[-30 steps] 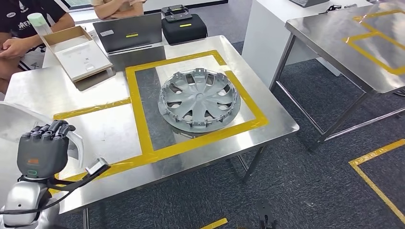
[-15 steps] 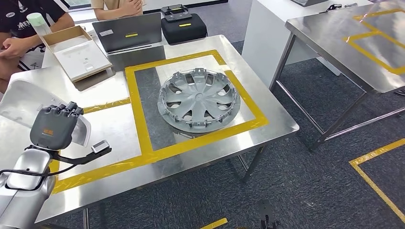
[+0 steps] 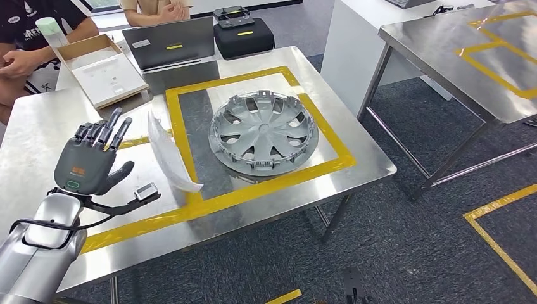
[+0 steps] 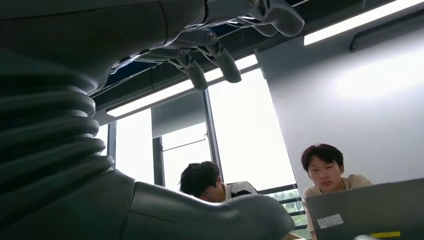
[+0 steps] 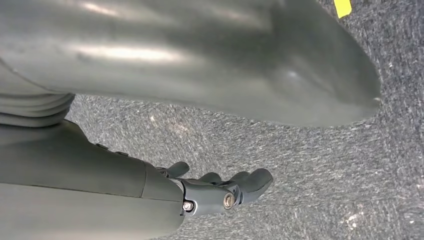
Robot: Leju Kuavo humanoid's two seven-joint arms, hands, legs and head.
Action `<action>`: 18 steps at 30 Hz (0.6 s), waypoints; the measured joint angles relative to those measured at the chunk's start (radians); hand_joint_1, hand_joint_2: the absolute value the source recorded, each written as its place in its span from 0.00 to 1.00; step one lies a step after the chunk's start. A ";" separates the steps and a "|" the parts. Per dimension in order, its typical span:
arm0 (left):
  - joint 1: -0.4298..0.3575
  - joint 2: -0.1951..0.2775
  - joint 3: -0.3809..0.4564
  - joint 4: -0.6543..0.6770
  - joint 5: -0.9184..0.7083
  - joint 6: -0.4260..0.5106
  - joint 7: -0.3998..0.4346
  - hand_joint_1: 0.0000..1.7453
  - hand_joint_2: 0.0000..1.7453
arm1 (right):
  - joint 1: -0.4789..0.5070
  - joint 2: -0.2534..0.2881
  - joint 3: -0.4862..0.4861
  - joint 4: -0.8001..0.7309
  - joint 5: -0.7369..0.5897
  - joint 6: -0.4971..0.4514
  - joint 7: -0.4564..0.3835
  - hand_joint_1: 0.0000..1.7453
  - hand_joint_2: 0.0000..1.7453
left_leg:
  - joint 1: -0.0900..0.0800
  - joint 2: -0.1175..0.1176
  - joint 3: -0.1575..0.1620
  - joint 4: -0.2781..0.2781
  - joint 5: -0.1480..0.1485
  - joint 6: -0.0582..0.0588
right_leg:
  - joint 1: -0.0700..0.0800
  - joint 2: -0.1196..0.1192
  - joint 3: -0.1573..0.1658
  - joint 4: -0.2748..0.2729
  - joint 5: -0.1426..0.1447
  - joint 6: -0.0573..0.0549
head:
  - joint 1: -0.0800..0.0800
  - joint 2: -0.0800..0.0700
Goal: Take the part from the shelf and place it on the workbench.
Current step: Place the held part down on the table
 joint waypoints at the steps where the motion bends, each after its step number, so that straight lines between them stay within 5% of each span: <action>1: 0.000 0.006 -0.017 -0.006 0.000 0.000 0.010 0.00 0.00 | 0.000 0.000 0.000 0.000 0.001 0.001 -0.002 0.00 0.00 | 0.000 0.000 0.000 0.000 0.000 0.000 | 0.000 0.000 0.000 0.000 0.000 0.000 | 0.000 0.000; 8: 0.000 0.029 -0.106 -0.011 0.000 0.000 0.013 0.00 0.00 | -0.001 0.000 0.000 0.000 0.002 0.014 -0.019 0.00 0.00 | -0.007 0.000 0.000 0.003 -0.004 0.006 | -0.008 0.000 0.001 -0.003 -0.001 0.005 | 0.000 0.000; 12: -0.006 0.033 -0.113 -0.013 0.000 0.000 0.008 0.00 0.00 | -0.003 -0.001 0.000 0.000 -0.004 0.015 -0.028 0.00 0.00 | -0.006 0.003 0.004 -0.009 0.002 0.019 | -0.011 0.000 -0.006 0.017 -0.013 0.015 | 0.000 0.000; 16: -0.010 0.031 -0.123 -0.013 0.000 0.000 0.007 0.00 0.00 | -0.004 -0.002 0.000 0.000 -0.006 0.016 -0.028 0.00 0.00 | -0.002 0.008 0.005 -0.014 0.005 0.026 | -0.010 -0.001 -0.136 0.261 -0.119 0.020 | 0.006 0.000; 18: -0.008 0.029 -0.129 -0.013 0.000 0.000 0.006 0.00 0.00 | -0.002 -0.002 0.000 0.000 -0.007 0.016 -0.026 0.00 0.00 | -0.001 0.008 0.002 -0.010 0.005 0.025 | -0.011 -0.001 -0.176 0.309 -0.102 0.021 | 0.007 0.000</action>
